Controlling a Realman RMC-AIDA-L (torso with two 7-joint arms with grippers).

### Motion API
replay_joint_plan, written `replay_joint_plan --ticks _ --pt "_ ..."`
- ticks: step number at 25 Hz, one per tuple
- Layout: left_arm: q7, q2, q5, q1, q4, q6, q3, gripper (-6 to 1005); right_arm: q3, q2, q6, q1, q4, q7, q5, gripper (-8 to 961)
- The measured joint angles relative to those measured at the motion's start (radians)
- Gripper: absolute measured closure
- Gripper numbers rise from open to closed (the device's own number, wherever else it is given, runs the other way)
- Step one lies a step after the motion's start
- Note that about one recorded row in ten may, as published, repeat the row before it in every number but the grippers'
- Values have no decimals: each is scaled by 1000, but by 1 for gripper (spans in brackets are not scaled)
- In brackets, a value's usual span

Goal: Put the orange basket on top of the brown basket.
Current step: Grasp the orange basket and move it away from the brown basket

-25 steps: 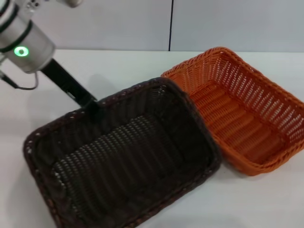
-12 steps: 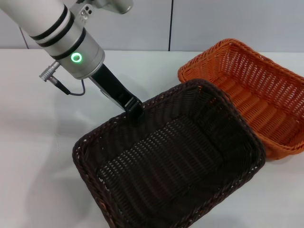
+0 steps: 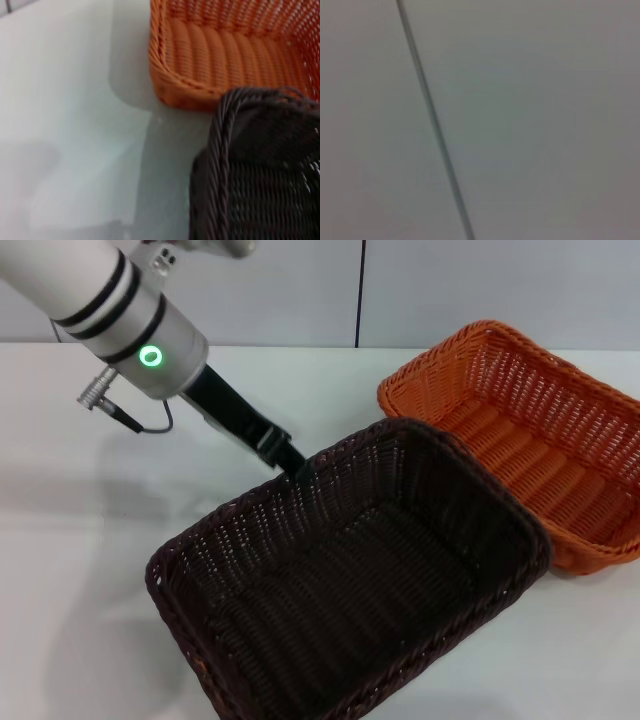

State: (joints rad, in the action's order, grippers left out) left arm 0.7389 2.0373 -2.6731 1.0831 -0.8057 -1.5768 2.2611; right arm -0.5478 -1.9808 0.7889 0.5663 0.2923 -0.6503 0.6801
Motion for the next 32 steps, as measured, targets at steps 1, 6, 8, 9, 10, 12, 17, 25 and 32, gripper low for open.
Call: replay_joint_plan --ticks 1,6,8,9,10,12,17,25,32 --pt "11 -1 15 -19 -25 15 24 617 -38 3 -16 -10 20 -53 11 446" --pt "57 -9 104 -66 -65 42 56 514 -237 40 -39 -113 213 -563 268 448" --pt "63 -14 124 -77 -70 51 56 473 -280 66 -9 -157 325 -869 487 448" --pt "76 -19 147 -93 -73 71 56 452 -288 77 16 -171 369 -995 591 448" --pt "76 -19 147 -93 -73 71 56 380 -278 87 62 -180 417 -1114 705 449" --pt "93 -21 155 -100 -69 87 56 237 -225 107 190 -188 524 -1358 943 449" --pt "114 -21 160 -102 -56 105 56 162 -21 154 563 -119 729 -1744 1391 451" --pt "172 -23 161 -115 -49 183 56 132 174 276 984 100 749 -1920 1825 453" --pt "187 -18 165 -130 -49 230 57 132 159 291 1083 202 704 -2003 2025 455"
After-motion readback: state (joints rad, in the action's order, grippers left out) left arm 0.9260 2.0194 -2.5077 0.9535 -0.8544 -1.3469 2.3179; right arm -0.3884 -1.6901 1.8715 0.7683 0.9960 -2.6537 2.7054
